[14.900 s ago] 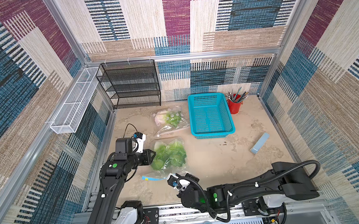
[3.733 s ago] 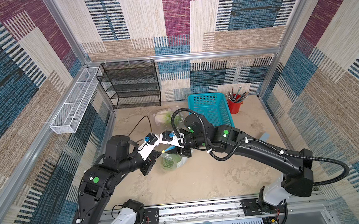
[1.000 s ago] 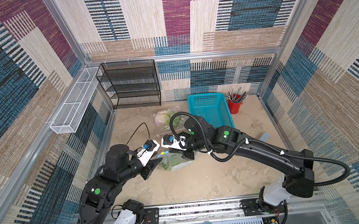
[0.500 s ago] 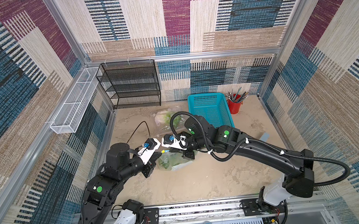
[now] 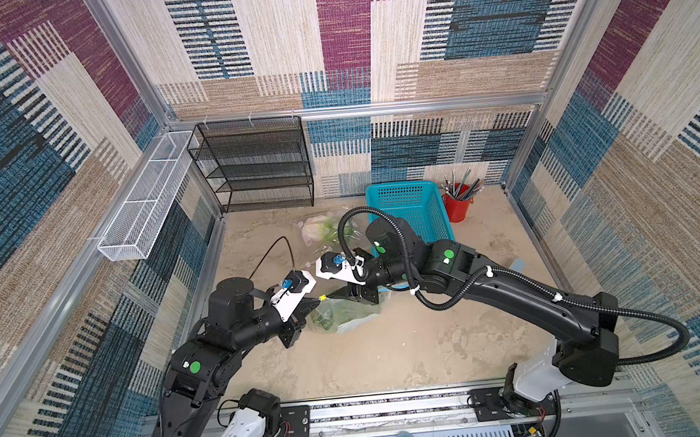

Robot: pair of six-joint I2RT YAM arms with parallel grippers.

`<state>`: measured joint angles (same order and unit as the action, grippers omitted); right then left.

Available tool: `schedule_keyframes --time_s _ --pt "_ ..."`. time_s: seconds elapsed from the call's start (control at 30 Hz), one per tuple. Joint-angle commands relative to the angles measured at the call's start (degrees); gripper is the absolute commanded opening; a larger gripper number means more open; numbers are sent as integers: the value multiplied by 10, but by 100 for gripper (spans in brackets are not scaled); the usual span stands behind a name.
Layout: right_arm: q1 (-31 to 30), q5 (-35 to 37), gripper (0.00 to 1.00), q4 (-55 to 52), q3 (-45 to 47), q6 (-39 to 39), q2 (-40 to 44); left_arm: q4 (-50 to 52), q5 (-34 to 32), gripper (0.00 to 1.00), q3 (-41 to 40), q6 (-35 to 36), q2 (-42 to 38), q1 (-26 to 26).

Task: Open the zip-top bag and take out the chinese cabbages
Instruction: Adjust the zipper food storage bag at the center of the board, then unzip the zipper on the zipper food storage bag.

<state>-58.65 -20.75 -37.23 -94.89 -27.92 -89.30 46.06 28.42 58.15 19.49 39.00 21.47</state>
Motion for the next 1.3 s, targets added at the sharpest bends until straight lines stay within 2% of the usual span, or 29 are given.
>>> schedule_keyframes --time_s 0.0,0.2,0.57,0.73,0.83,1.27 --pt "-1 -41 39 4 -22 -11 -19 -11 18 0 7 8 -1 -1" --pt "-1 -73 33 -44 -59 -23 -54 -9 13 0 8 13 -4 0" --pt "-1 -88 33 -62 -60 -28 -60 -8 11 0 8 17 -4 0" --pt "-1 -87 39 -69 -61 -31 -62 -8 9 0 8 18 -5 -1" --pt "-1 -87 34 -69 -63 -32 -62 -11 9 0 7 18 -4 -1" --pt "-1 -91 33 -88 -65 -37 -74 -12 4 0 12 20 -5 0"
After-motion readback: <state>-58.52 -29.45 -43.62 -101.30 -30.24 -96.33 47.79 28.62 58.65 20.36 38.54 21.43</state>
